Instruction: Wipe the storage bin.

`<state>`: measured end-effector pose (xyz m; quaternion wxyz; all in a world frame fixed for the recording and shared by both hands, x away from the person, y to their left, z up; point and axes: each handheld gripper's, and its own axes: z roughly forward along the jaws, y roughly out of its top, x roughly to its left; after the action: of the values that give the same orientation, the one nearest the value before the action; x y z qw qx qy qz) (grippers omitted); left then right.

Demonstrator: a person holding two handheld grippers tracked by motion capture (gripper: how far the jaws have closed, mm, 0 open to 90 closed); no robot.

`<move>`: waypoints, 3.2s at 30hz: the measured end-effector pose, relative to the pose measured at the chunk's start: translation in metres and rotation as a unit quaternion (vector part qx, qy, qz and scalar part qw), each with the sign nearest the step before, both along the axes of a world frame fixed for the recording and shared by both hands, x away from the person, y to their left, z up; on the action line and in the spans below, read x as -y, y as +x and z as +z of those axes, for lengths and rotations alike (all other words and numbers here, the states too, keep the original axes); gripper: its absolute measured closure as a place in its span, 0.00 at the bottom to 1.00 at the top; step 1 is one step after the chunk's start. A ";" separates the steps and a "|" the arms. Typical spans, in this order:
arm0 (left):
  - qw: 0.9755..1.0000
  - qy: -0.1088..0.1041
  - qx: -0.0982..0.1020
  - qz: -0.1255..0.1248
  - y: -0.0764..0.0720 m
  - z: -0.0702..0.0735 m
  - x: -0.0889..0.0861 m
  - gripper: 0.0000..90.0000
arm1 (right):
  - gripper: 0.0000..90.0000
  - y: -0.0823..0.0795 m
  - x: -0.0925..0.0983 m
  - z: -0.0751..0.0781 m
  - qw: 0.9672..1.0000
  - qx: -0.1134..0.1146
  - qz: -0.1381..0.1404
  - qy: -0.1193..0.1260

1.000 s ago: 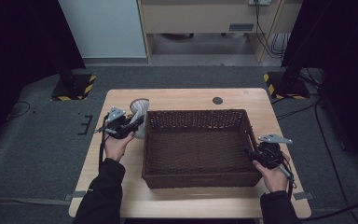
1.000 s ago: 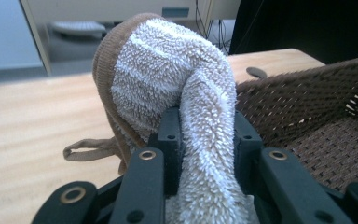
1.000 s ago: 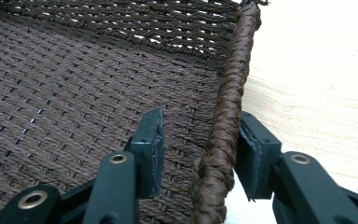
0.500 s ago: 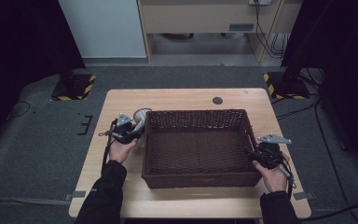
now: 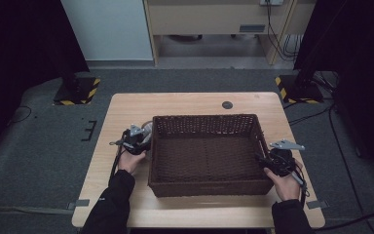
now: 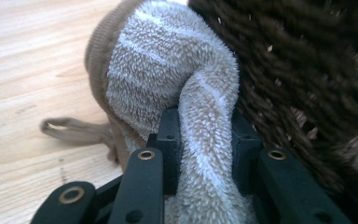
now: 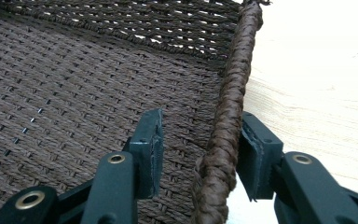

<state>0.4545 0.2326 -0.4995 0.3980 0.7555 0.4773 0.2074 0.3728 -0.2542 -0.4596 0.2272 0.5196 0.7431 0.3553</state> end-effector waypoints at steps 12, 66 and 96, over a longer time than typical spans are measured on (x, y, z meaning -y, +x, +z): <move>0.994 -0.056 0.085 -0.025 -0.040 0.060 -0.007 0.78 | 0.61 -0.001 -0.001 0.000 1.000 0.003 0.000 -0.008; 0.996 -0.056 0.013 -0.066 -0.060 0.031 -0.011 0.78 | 0.71 -0.008 0.001 0.014 1.000 0.020 -0.008 -0.013; 0.994 -0.080 0.045 -0.060 -0.091 0.054 -0.025 0.77 | 0.75 -0.013 0.012 0.024 1.000 0.027 0.011 0.005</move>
<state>0.3631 0.2578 -0.4455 0.4904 0.7382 0.4277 0.1780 0.3603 -0.2662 -0.4356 0.2404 0.5025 0.7406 0.3758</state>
